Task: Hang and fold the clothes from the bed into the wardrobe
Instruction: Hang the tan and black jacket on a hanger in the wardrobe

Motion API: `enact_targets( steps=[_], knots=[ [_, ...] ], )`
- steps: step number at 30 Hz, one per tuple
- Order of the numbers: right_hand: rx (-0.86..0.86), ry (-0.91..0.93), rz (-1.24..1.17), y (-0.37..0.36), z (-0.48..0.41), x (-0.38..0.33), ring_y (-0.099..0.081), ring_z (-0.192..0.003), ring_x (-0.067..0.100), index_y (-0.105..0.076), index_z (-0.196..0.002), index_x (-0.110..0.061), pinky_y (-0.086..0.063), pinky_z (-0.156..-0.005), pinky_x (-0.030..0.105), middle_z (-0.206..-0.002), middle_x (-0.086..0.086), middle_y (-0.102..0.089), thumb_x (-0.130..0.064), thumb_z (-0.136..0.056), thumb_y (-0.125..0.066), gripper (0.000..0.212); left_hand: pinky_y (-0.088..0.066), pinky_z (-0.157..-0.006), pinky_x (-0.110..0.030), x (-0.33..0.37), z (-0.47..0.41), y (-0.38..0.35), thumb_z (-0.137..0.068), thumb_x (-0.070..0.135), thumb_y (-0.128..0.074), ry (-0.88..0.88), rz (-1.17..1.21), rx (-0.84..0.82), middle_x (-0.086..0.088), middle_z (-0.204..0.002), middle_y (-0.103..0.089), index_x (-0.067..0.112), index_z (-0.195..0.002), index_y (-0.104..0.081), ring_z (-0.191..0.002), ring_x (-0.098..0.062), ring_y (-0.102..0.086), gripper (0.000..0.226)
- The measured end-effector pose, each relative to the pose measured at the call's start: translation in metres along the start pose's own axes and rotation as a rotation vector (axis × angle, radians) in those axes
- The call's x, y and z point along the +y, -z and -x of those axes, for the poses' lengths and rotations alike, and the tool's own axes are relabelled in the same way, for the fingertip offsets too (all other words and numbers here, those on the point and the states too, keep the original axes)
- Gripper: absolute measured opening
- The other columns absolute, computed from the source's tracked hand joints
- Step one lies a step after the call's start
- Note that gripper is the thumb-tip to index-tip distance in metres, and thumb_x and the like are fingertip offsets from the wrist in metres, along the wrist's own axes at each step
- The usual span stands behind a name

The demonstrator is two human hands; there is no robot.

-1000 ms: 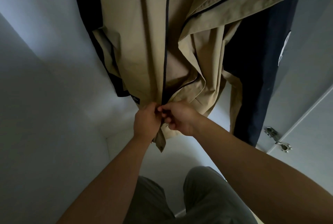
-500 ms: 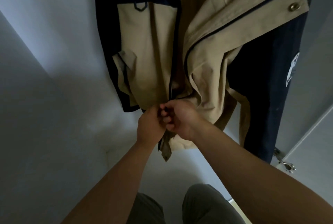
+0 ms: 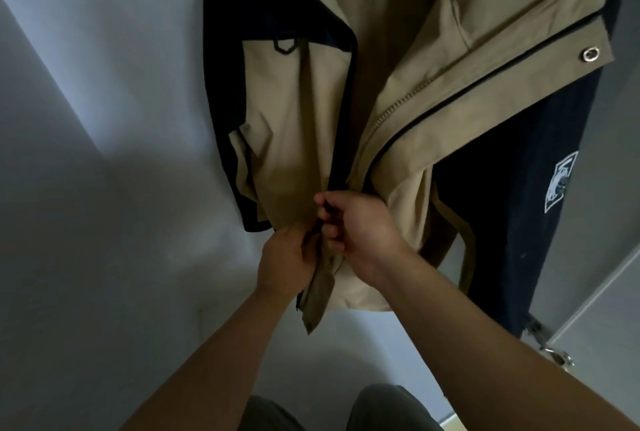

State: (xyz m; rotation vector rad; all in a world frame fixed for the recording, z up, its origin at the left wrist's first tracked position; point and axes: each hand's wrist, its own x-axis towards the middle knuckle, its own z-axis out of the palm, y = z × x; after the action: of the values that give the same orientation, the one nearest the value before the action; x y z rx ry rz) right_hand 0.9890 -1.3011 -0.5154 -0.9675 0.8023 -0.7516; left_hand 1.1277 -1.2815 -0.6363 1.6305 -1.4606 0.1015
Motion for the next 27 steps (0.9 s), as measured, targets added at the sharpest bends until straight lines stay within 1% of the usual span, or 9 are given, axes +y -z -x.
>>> enact_targets(
  steps=[3, 5, 9, 13, 17, 19, 23, 25, 27],
  knots=[
    [-0.010, 0.008, 0.027, -0.002, 0.004, -0.003, -0.039, -0.047, 0.009, -0.065, -0.088, -0.010, -0.028, -0.042, 0.023, -0.061, -0.002, -0.052, -0.016, -0.097, -0.049, 0.019, -0.037, -0.060, -0.010, 0.011, -0.003, 0.002, -0.092, 0.034, -0.053, -0.045, 0.041, -0.002, 0.020, -0.079, -0.050, 0.030, -0.093, -0.054, -0.070, -0.007, -0.051, 0.004],
    [-0.008, -0.007, 0.022, -0.007, 0.007, -0.006, -0.037, -0.046, 0.009, -0.063, -0.085, -0.010, -0.027, -0.040, 0.022, -0.061, -0.002, -0.050, -0.015, -0.098, -0.048, 0.020, -0.033, -0.059, -0.010, 0.017, -0.007, 0.000, -0.091, 0.026, -0.053, -0.043, 0.033, 0.032, 0.012, -0.077, -0.054, 0.020, -0.090, -0.057, -0.068, -0.013, -0.054, 0.007],
    [-0.009, -0.014, 0.039, -0.015, 0.014, -0.021, -0.033, -0.043, 0.007, -0.060, -0.084, -0.012, -0.022, -0.038, 0.020, -0.064, -0.001, -0.048, -0.016, -0.100, -0.045, 0.022, -0.045, -0.055, -0.028, 0.019, -0.009, -0.001, -0.094, 0.024, -0.046, -0.094, -0.007, 0.128, -0.008, -0.074, -0.065, 0.005, -0.084, -0.065, -0.064, -0.025, -0.061, 0.029],
    [-0.028, 0.064, 0.130, -0.018, 0.023, -0.034, -0.034, -0.041, 0.007, -0.062, -0.081, -0.014, -0.025, -0.040, 0.020, -0.063, -0.003, -0.049, -0.017, -0.100, -0.047, 0.024, -0.049, -0.053, -0.039, 0.014, -0.012, 0.007, -0.095, 0.031, -0.042, -0.104, 0.021, 0.138, -0.010, -0.068, -0.063, 0.002, -0.078, -0.065, -0.059, -0.025, -0.057, 0.041],
    [0.030, 0.105, 0.202, -0.018, 0.029, -0.031, -0.037, -0.041, 0.009, -0.061, -0.073, -0.016, -0.030, -0.040, 0.021, -0.057, -0.002, -0.050, -0.016, -0.097, -0.049, 0.027, -0.043, -0.063, -0.020, 0.031, -0.023, 0.017, -0.095, 0.035, -0.050, -0.130, 0.102, 0.136, 0.014, -0.073, -0.055, 0.018, -0.085, -0.061, -0.068, 0.000, -0.049, 0.022],
    [0.046, 0.116, 0.222, -0.018, 0.029, -0.032, -0.038, -0.043, 0.010, -0.059, -0.070, -0.015, -0.031, -0.043, 0.024, -0.055, -0.002, -0.049, -0.018, -0.094, -0.049, 0.026, -0.042, -0.064, -0.012, 0.043, -0.032, 0.020, -0.093, 0.032, -0.054, -0.153, 0.106, 0.160, 0.019, -0.076, -0.053, 0.021, -0.090, -0.060, -0.071, 0.002, -0.050, 0.013],
    [0.097, 0.140, 0.197, -0.025, 0.029, -0.041, -0.037, -0.037, 0.008, -0.056, -0.066, -0.014, -0.030, -0.038, 0.021, -0.051, -0.002, -0.047, -0.016, -0.093, -0.049, 0.028, -0.053, -0.056, -0.036, 0.050, -0.039, 0.015, -0.100, 0.028, -0.047, -0.267, 0.023, 0.262, -0.011, -0.070, -0.065, 0.000, -0.080, -0.067, -0.062, -0.025, -0.062, 0.040],
    [0.097, 0.183, 0.174, -0.027, 0.030, -0.055, -0.036, -0.036, 0.007, -0.057, -0.065, -0.014, -0.028, -0.038, 0.021, -0.052, -0.002, -0.046, -0.015, -0.092, -0.049, 0.028, -0.053, -0.056, -0.038, 0.048, -0.037, 0.013, -0.103, 0.038, -0.040, -0.246, -0.002, 0.277, -0.014, -0.069, -0.066, -0.002, -0.079, -0.068, -0.061, -0.028, -0.062, 0.055],
    [0.071, 0.251, 0.127, -0.027, 0.034, -0.070, -0.035, -0.038, 0.008, -0.058, -0.067, -0.015, -0.027, -0.038, 0.022, -0.052, -0.004, -0.045, -0.016, -0.092, -0.048, 0.027, -0.051, -0.053, -0.041, 0.044, -0.038, 0.012, -0.101, 0.035, -0.047, -0.189, -0.011, 0.269, -0.012, -0.065, -0.062, 0.000, -0.072, -0.063, -0.057, -0.025, -0.057, 0.048]
  ],
)
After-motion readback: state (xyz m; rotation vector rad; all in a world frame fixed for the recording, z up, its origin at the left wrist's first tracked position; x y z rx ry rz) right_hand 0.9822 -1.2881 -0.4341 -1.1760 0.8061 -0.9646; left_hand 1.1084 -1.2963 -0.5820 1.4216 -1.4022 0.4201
